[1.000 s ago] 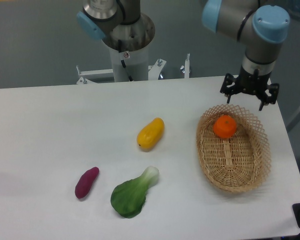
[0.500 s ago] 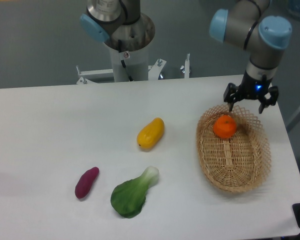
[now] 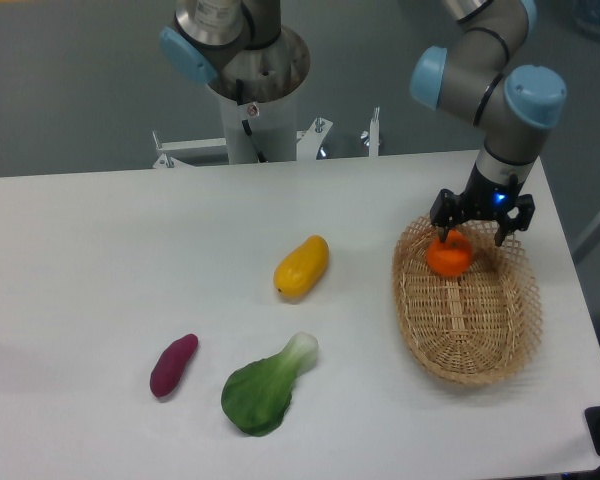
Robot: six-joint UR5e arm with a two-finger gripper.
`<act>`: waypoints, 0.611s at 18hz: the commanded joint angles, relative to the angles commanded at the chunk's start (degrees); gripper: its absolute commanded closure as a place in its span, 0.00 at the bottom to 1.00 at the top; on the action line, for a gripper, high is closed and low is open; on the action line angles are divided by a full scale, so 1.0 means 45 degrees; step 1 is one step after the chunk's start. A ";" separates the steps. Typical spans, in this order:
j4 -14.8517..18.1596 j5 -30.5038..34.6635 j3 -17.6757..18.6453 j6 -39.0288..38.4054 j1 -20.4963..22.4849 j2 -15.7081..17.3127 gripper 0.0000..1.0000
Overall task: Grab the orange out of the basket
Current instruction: 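Lower the open gripper around the orange in the wicker basket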
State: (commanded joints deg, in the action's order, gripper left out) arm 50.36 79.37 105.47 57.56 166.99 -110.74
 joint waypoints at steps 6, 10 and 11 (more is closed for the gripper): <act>0.0000 0.0039 0.0058 0.0059 -0.0195 -0.0098 0.00; -0.0078 0.0078 0.0117 0.0039 -0.0332 -0.0253 0.00; -0.0175 0.0078 0.0117 0.0059 -0.0332 -0.0273 0.00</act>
State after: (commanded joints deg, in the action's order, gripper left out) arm 49.57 79.72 106.00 57.83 165.50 -111.97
